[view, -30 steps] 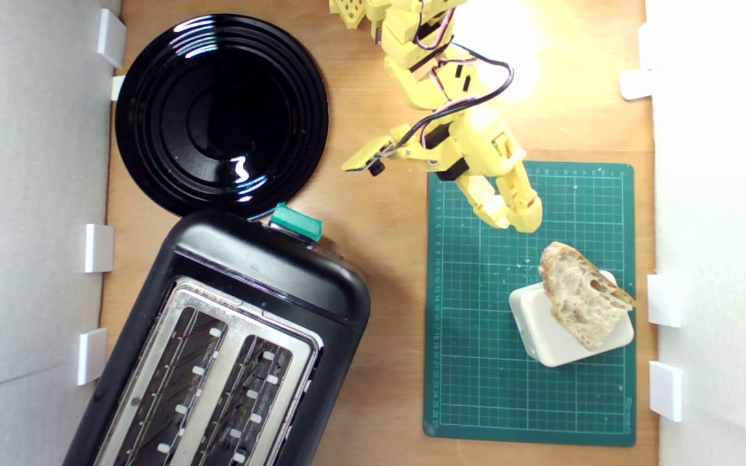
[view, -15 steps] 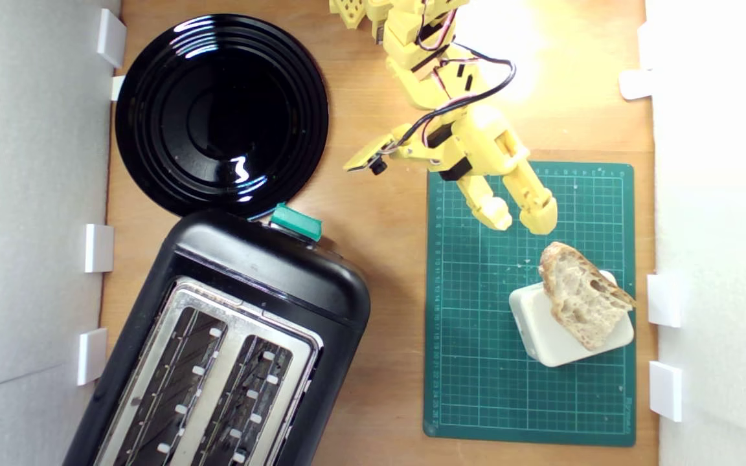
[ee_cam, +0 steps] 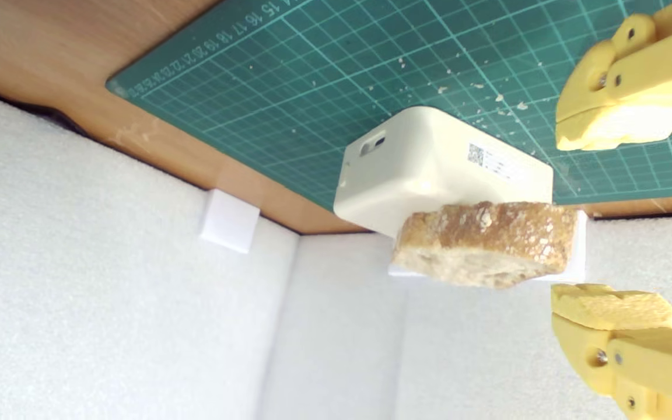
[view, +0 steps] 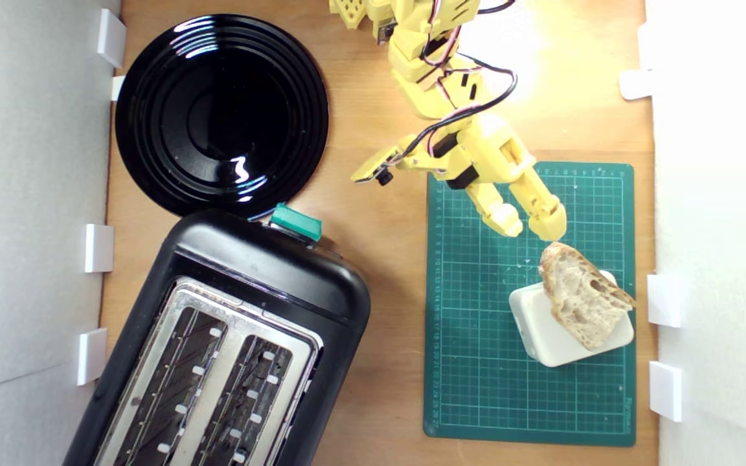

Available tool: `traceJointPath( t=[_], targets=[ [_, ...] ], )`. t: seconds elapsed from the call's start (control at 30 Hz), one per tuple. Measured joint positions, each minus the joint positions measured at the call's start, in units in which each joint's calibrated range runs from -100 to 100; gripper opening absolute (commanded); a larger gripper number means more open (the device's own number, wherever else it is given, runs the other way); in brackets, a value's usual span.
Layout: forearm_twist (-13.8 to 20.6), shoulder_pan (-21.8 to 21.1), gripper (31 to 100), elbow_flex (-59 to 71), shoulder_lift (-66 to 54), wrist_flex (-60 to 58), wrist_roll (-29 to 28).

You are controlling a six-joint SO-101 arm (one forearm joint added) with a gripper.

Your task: Pick bread and place in toaster

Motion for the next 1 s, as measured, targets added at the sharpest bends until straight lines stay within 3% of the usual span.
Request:
traceJointPath(
  t=[0.37,0.63,1.0],
  targets=[
    [0.1,-0.2,83.7,-1.8,0.2,0.0,0.0],
    [-4.4,-1.4,83.7,-2.3,2.2,-0.2,0.0],
    [-4.1,-2.4,83.7,-5.1,2.3,-0.3,0.0]
  ],
)
